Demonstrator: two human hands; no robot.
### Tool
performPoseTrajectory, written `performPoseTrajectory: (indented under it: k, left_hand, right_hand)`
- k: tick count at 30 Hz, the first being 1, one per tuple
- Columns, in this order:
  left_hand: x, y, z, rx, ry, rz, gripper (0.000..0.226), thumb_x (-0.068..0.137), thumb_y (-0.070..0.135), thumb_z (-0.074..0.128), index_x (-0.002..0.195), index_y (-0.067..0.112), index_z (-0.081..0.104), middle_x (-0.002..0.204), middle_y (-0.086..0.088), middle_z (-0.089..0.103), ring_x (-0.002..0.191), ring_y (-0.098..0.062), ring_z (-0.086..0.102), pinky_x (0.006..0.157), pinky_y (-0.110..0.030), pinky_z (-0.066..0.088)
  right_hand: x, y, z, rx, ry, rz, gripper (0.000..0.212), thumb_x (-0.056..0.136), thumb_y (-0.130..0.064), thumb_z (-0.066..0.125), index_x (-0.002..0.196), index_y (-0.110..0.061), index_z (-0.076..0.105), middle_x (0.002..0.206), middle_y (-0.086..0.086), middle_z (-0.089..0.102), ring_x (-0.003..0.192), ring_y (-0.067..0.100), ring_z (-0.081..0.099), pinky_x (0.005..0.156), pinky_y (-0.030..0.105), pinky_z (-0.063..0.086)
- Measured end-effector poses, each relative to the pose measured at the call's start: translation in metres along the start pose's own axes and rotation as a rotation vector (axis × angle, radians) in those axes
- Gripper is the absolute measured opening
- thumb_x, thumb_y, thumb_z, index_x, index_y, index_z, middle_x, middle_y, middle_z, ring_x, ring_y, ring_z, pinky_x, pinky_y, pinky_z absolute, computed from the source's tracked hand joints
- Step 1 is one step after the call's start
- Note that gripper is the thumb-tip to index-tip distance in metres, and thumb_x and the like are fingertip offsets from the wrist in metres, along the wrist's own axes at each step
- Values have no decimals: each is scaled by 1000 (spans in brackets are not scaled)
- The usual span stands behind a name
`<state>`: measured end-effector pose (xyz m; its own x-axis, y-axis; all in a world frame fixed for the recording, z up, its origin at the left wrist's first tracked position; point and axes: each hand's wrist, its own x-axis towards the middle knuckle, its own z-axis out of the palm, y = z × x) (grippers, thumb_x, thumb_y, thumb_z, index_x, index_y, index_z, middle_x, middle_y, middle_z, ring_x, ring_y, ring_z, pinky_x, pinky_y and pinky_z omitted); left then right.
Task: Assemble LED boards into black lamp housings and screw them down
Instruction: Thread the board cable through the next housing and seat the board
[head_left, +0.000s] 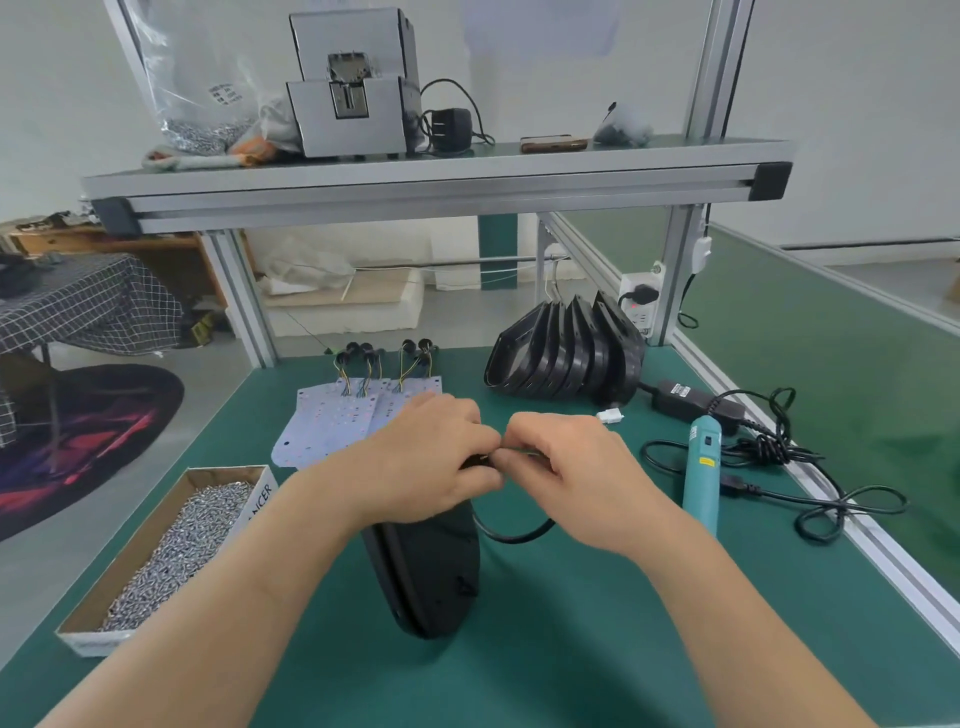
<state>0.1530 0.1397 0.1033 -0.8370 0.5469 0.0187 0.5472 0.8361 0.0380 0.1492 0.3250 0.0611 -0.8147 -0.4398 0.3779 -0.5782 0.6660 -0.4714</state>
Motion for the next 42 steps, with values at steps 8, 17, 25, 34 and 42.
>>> performPoseTrajectory:
  k: [8, 17, 25, 34, 42]
  left_hand:
    - [-7, -8, 8, -54, -124, -250, 21, 99, 44, 40, 111, 40, 57, 169, 8, -7, 154, -38, -9, 122, -57, 11]
    - [-15, -24, -3, -364, -52, -233, 11, 92, 46, 59, 95, 36, 64, 167, 10, 5, 137, 0, 32, 91, -25, 30]
    - [-3, 13, 14, -83, 58, -307, 12, 92, 33, 52, 86, 25, 58, 153, -10, 38, 138, -23, 41, 80, -31, 38]
    - [-27, -31, 7, -1005, 108, -287, 55, 77, 77, 54, 131, 70, 45, 157, 23, 34, 119, 10, 56, 95, -21, 51]
    - [0, -43, 73, -1449, 41, -38, 79, 84, 54, 75, 151, 49, 33, 147, -4, 56, 133, -24, 56, 108, -34, 46]
  right_hand:
    - [-10, -17, 2, -58, 114, -69, 20, 96, -25, 51, 77, -19, 49, 61, -7, 42, 65, 21, 39, 56, 38, 37]
    - [-17, -28, -11, -33, 189, -45, 21, 98, -26, 52, 78, -20, 50, 66, -5, 47, 68, 19, 41, 59, 36, 38]
    - [-6, -41, -5, -281, -180, 83, 16, 102, -23, 41, 86, -21, 36, 86, 4, 53, 79, 29, 44, 71, 39, 33]
    - [-3, 5, 3, 145, 8, 129, 24, 98, -11, 52, 75, -14, 48, 62, -3, 49, 63, 20, 45, 62, 37, 41]
    - [3, 12, 9, 699, -17, 248, 31, 103, -5, 51, 74, -12, 58, 60, 0, 39, 52, 12, 24, 46, 20, 21]
